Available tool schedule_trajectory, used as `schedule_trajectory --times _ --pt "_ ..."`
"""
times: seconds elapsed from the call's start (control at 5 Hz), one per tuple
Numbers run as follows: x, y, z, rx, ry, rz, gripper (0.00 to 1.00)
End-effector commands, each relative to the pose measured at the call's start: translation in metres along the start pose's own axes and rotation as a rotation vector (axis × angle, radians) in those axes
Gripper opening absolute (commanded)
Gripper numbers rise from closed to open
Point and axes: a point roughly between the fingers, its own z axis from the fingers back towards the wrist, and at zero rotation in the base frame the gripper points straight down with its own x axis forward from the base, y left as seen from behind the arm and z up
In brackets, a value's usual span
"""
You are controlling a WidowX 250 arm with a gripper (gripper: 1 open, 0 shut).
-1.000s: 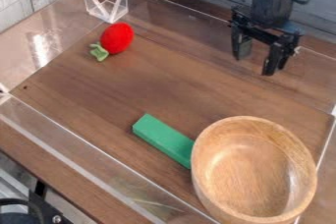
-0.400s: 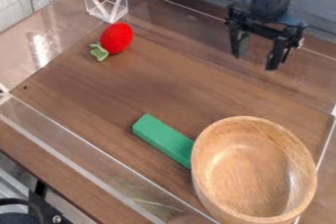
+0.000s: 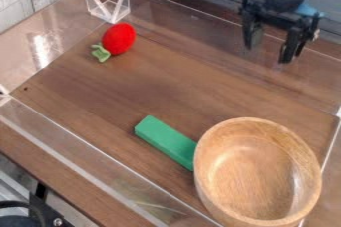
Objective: Move the red object to the right side of the table
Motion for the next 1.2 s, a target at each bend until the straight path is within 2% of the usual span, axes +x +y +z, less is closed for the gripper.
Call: schedule_trajectory --times 0.0,0.2,0.4,0.6,0.8,1.0 --pt "-0.001 -0.005 0.039 0.005 -0.086 -0.011 1.0" --pt "-0.007 -0.002 0.046 -0.001 -0.079 0.011 1.0" --pt "-0.007 0.002 0.037 -0.006 -0.041 0.021 1.0" --pt "-0.015 0.018 0.026 -0.009 -0.011 0.058 1.0" --pt "-0.033 0.055 0.029 0.007 0.0 0.094 1.0" --pt "-0.053 0.1 0.041 0.03 -0.025 0.18 1.0"
